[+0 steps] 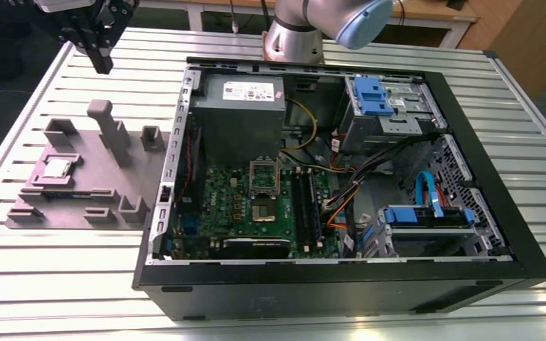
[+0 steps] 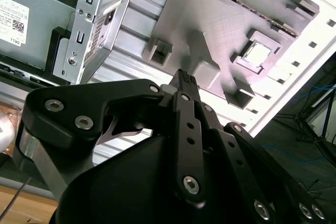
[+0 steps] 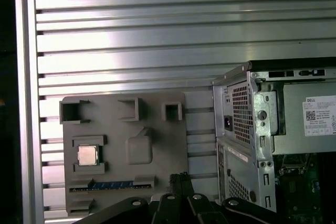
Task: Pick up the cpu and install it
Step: 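Reach for the cpu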
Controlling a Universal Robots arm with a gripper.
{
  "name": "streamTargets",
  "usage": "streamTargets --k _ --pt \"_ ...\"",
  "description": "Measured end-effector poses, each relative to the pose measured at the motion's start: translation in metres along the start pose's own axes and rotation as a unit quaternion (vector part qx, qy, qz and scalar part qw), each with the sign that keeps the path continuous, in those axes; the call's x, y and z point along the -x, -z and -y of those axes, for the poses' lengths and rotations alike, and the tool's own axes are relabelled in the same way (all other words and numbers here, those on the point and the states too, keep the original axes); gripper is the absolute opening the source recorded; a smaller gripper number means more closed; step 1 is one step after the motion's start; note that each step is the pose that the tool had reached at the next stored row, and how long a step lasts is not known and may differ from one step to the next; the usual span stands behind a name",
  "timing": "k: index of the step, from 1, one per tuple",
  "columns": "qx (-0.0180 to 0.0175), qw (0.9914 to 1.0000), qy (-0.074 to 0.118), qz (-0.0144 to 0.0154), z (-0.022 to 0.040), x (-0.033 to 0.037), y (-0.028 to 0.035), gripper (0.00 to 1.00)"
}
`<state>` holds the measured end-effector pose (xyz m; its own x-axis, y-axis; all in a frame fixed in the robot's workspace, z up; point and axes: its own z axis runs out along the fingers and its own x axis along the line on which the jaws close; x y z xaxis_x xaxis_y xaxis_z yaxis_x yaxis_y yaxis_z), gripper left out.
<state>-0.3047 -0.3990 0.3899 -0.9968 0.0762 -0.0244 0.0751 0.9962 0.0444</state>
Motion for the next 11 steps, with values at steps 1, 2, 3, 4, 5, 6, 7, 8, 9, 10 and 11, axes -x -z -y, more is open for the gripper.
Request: streamTargets --k 1,2,3,4,5,6,7,8,9,10,11 --pt "0.0000 1.00000 0.000 0.0000 0.0000 0.0000 0.0000 0.10" --pt "0.0000 1.00000 0.000 0.0000 0.0000 -0.0001 0.0000 0.10" --pt "0.0000 1.00000 0.000 0.0000 0.0000 -0.0002 0.0000 0.10" --pt "0.0000 1.00000 0.000 -0.0001 0.0000 -0.0002 0.0000 0.10" --pt "0.0000 1.00000 0.000 -0.0001 0.0000 -0.0003 0.0000 0.10" --pt "0.0000 1.00000 0.000 -0.0001 0.0001 -0.0009 -0.0001 0.10" --pt "0.0000 1.00000 0.000 0.0000 0.0001 -0.0014 -0.0001 0.10" --pt "0.0000 1.00000 0.000 0.0000 0.0001 -0.0014 -0.0001 0.10" --pt "0.0000 1.00000 0.000 0.0000 0.0001 -0.0015 -0.0001 0.10" --pt "0.0000 1.00000 0.000 0.0000 0.0001 -0.0016 -0.0001 0.10" --pt "0.0000 1.00000 0.000 0.0000 0.0001 -0.0016 -0.0001 0.10"
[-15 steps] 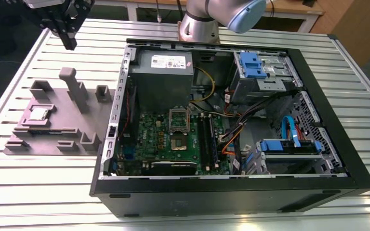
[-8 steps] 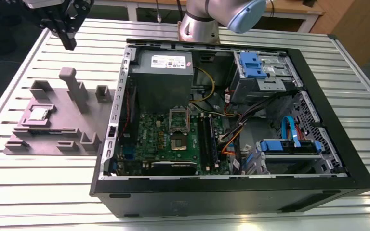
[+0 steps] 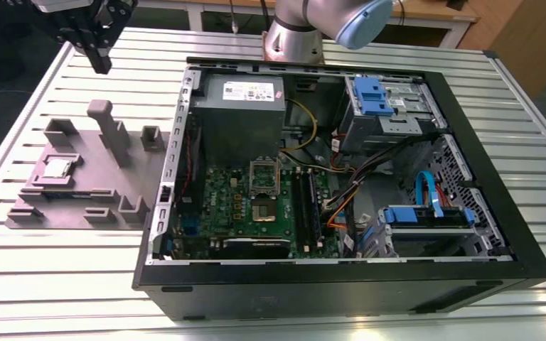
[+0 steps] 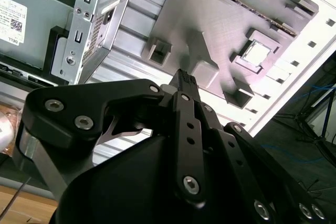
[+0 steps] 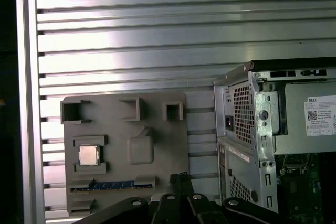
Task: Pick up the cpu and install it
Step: 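Reach for the cpu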
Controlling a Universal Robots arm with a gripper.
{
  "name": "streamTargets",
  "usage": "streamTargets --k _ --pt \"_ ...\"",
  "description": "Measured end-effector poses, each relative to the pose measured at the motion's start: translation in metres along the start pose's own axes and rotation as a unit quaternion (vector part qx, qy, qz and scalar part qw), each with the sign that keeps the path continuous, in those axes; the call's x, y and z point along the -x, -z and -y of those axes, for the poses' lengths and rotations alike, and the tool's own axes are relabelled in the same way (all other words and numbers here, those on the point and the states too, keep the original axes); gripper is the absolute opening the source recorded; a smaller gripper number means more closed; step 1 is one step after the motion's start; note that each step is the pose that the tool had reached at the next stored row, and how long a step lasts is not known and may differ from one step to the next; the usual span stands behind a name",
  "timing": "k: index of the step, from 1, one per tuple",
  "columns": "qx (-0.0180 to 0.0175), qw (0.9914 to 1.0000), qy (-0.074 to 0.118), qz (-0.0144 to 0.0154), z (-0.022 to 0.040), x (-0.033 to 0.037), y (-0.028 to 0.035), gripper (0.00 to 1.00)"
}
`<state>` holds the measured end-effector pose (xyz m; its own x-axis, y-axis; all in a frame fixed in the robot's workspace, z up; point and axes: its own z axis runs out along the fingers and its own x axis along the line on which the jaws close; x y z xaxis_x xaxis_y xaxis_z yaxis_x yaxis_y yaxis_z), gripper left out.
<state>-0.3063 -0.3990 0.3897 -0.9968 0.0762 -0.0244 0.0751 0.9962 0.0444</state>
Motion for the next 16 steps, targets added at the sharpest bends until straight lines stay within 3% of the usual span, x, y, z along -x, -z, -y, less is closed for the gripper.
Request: streamTargets --k 8,16 --pt "0.0000 1.00000 0.000 0.0000 0.0003 -0.0043 0.0001 0.10" --pt "0.0000 1.00000 0.000 -0.0001 0.0017 -0.0228 0.0006 0.10"
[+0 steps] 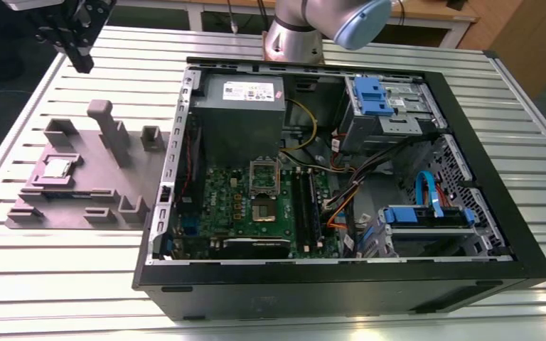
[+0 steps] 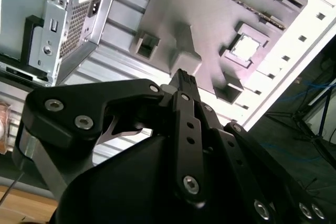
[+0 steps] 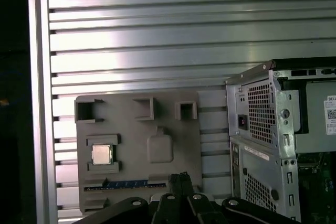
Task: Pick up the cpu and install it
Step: 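Reach for the cpu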
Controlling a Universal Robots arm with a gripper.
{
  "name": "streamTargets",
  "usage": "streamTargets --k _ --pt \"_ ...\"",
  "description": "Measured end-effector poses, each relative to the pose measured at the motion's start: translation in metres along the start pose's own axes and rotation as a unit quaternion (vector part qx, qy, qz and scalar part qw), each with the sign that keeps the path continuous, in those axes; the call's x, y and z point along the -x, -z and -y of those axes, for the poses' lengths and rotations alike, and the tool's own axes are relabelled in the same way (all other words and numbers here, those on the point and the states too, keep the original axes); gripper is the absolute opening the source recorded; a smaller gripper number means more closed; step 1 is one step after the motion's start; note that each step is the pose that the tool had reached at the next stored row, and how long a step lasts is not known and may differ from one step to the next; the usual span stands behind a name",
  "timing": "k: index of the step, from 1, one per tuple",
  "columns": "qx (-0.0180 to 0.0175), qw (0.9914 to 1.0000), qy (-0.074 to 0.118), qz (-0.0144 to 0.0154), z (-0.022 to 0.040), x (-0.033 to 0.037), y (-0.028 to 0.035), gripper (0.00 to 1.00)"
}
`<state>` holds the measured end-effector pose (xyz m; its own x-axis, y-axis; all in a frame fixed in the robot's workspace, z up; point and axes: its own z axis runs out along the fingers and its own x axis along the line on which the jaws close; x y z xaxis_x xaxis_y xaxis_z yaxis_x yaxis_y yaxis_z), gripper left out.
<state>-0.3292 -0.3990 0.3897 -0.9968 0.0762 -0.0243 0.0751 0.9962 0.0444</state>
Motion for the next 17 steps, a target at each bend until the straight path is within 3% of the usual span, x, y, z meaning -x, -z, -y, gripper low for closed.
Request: streamTargets --k 1,2,5,6,10,17 --pt "0.0006 1.00000 0.000 -0.0009 0.0001 -0.0014 0.0000 0.10" --pt "0.0021 0.99999 0.000 -0.0043 0.0002 -0.0023 0.0000 0.10" --pt "0.0070 0.99980 -0.001 -0.0185 0.0003 -0.0045 0.0001 0.10" --pt "0.0073 0.99976 -0.001 -0.0208 0.0004 -0.0058 0.0002 0.10" --pt "0.0076 0.99974 0.002 -0.0213 0.0011 -0.0146 0.0000 0.10" --pt "0.0082 0.99973 0.003 -0.0214 0.0033 -0.0430 0.0002 0.10"
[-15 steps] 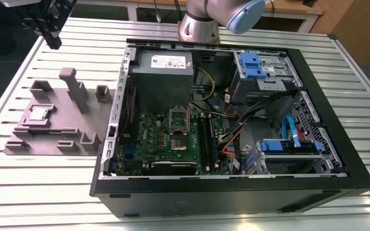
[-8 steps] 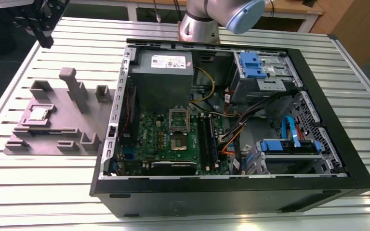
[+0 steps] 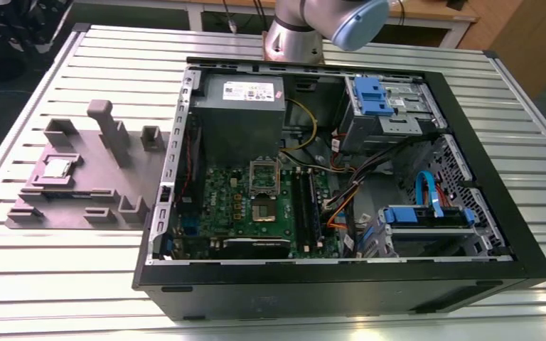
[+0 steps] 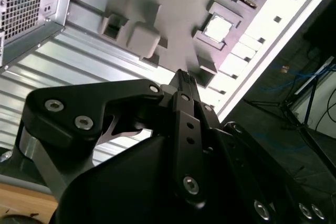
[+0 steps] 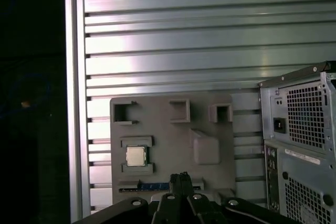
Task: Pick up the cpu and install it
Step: 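Reach for the cpu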
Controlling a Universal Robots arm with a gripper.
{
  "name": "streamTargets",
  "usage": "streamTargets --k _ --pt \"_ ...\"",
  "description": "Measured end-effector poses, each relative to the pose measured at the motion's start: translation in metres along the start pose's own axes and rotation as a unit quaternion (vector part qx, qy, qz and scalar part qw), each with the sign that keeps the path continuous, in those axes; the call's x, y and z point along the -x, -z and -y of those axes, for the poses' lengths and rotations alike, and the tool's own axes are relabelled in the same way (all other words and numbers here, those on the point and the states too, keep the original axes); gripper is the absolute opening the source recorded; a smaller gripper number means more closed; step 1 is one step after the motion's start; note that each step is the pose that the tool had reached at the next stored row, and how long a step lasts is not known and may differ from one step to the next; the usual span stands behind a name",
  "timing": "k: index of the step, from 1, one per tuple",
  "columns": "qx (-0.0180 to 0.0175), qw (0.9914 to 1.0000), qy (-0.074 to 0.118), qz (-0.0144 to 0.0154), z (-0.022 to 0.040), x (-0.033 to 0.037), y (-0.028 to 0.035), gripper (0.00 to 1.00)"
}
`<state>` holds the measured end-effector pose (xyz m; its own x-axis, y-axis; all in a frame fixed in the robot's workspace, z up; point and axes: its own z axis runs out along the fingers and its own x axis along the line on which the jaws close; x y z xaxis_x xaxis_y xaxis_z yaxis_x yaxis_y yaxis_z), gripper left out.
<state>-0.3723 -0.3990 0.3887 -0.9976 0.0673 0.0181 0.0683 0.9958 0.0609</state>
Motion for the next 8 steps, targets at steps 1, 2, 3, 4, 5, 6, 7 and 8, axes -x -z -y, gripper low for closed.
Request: streamTargets --k 1,2,3,4,5,6,7,8 --pt "0.0001 1.00000 0.000 0.0000 0.0003 -0.0040 -0.0001 0.10" --pt "0.0001 1.00000 0.000 0.0000 0.0005 -0.0077 -0.0003 0.10" --pt "0.0001 1.00000 0.000 0.0000 0.0007 -0.0109 -0.0003 0.10" --pt "0.0001 1.00000 0.000 0.0000 0.0010 -0.0140 -0.0004 0.10" --pt "0.0002 1.00000 0.000 0.0000 0.0012 -0.0169 -0.0005 0.10" --pt "0.0002 1.00000 0.000 0.0000 0.0014 -0.0196 -0.0006 0.10" --pt "0.0002 1.00000 0.001 -0.0001 0.0016 -0.0227 -0.0007 0.10" --pt "0.0003 1.00000 0.001 0.0000 0.0018 -0.0259 -0.0009 0.10"
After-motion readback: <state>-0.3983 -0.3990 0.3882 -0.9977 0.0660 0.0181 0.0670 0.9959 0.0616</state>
